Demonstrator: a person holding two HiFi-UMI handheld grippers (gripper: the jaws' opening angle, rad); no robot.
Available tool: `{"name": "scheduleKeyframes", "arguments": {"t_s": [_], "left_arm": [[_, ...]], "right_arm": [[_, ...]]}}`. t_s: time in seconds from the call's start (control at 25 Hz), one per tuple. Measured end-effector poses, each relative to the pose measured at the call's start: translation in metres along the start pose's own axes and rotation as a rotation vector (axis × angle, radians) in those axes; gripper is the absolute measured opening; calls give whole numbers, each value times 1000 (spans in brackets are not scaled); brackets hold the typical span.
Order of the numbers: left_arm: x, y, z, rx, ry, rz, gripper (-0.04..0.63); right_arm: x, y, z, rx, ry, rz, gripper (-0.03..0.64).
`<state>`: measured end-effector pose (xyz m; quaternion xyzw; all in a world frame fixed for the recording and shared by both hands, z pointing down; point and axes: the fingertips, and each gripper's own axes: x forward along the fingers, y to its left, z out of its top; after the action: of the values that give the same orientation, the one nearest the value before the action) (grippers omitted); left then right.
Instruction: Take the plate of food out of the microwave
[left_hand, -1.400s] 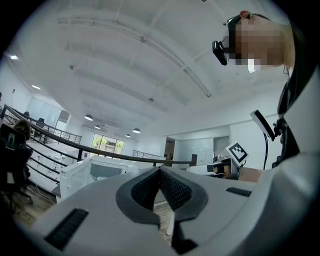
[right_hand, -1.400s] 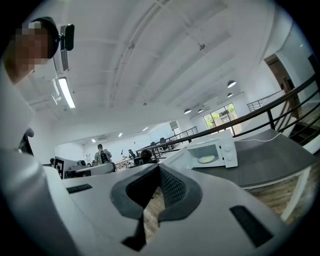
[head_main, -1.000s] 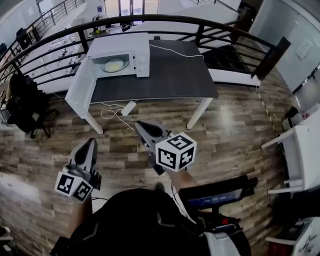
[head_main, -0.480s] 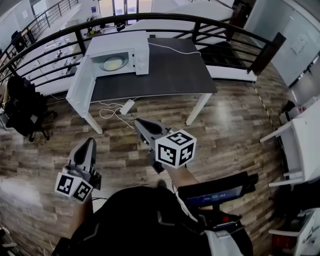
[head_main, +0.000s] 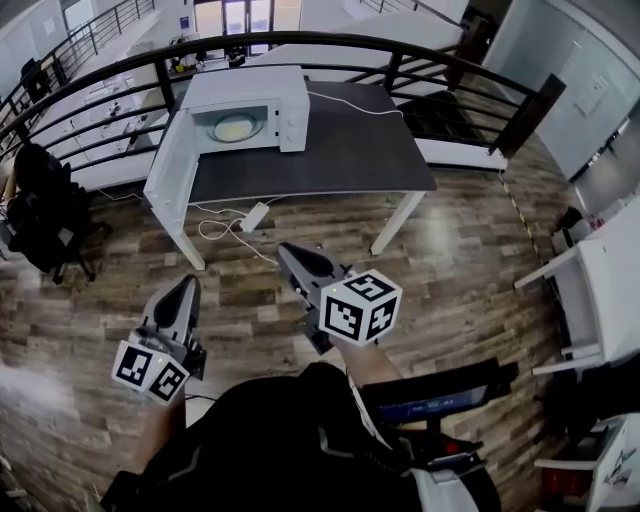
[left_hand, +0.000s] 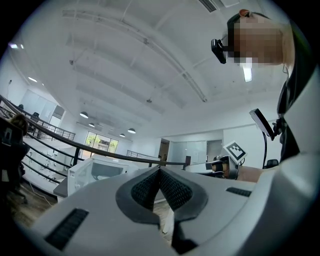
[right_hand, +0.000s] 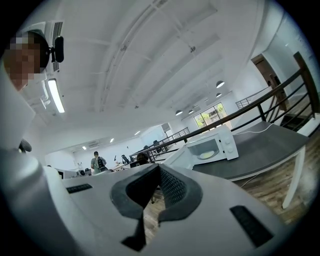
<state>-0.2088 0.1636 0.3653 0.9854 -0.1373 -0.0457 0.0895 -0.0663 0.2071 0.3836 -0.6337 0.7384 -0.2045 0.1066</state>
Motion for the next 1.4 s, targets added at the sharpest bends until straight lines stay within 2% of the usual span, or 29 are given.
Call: {"name": "scheduleKeyframes", "arguments": {"t_s": [0.08, 0.24, 0.6, 0.96, 1.4], "left_arm": [[-2, 5, -1, -4, 1, -3, 5], [-4, 11, -3, -10, 5, -5, 5], [33, 32, -6, -1, 2, 43, 5], [117, 46, 4, 42, 6, 84, 5], [212, 73, 0, 52, 14, 165, 5]], "right_arm": [[1, 5, 0, 12, -14, -3, 2], [6, 3, -1, -29, -12, -27, 2], [35, -30, 12, -56, -8, 18, 2], [74, -96, 57, -63, 9, 88, 2], [114, -188, 98, -77, 45, 141, 2]]}}
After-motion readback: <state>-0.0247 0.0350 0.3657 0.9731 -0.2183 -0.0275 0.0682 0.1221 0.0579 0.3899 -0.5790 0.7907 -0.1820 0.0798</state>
